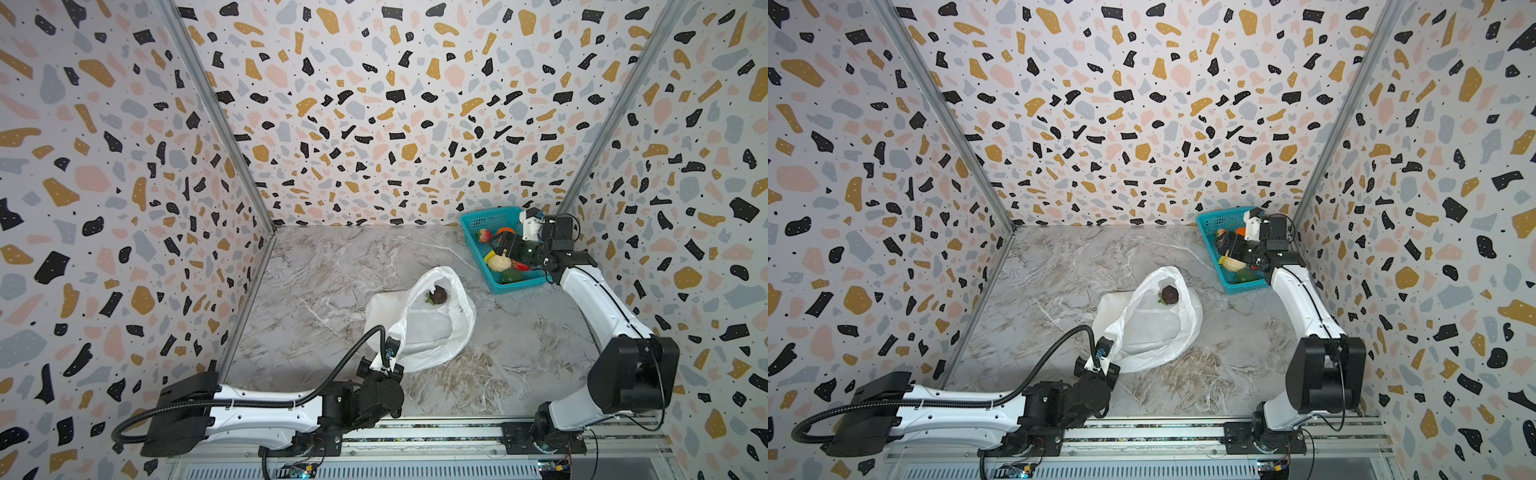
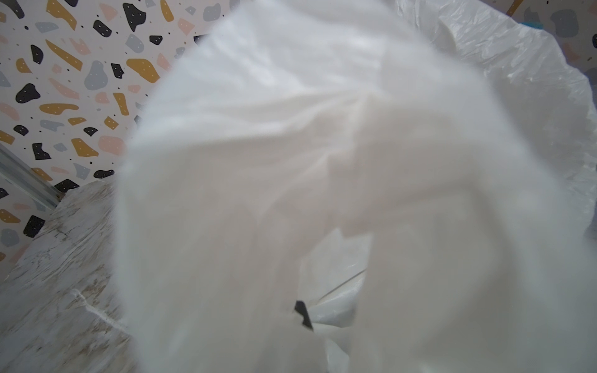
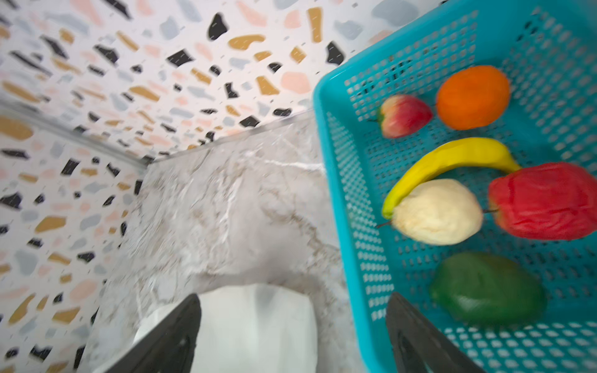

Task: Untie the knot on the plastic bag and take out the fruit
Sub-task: 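Move the right gripper back into the bag toward the dark purple fruit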

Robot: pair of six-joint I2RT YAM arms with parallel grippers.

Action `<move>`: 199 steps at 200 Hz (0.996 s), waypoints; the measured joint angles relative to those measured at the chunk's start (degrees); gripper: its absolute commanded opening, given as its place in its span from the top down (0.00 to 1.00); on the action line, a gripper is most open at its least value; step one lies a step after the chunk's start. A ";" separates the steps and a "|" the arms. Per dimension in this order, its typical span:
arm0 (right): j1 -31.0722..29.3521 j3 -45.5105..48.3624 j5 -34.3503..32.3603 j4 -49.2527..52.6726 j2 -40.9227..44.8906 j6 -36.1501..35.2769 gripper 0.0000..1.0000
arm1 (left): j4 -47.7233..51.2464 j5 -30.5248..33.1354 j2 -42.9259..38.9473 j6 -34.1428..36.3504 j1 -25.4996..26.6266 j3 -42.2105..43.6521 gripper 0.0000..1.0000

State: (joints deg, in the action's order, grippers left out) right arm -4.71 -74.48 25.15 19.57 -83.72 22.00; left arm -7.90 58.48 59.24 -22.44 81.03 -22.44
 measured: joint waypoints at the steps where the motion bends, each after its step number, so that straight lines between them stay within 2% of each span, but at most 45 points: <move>1: -0.15 0.07 0.07 0.13 0.20 -0.02 0.10 | -0.02 -0.02 0.02 0.00 0.00 0.00 1.00; 31: -7.85 2.97 0.42 6.05 7.98 -1.42 0.11 | -1.57 -1.25 2.27 0.55 -0.02 -0.02 1.00; 64: -18.97 7.89 -1.29 10.21 14.25 -0.57 0.12 | -2.49 -2.12 3.74 0.61 -0.02 -0.11 1.00; 119: -36.54 14.60 -6.62 9.07 17.31 4.24 0.14 | -2.86 -2.14 3.67 0.87 -0.02 -0.94 1.00; 156: -41.59 21.05 -11.39 4.28 15.93 5.14 0.18 | -2.84 -2.10 3.67 1.31 -0.02 -1.42 1.00; 199: -43.91 25.75 -18.60 -1.73 11.28 0.94 0.24 | -2.84 -2.03 3.63 1.90 -0.02 -2.14 1.00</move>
State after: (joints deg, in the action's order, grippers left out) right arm -48.62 -48.73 6.55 17.85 -72.44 22.94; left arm -10.74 56.45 62.87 -20.53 81.01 -24.58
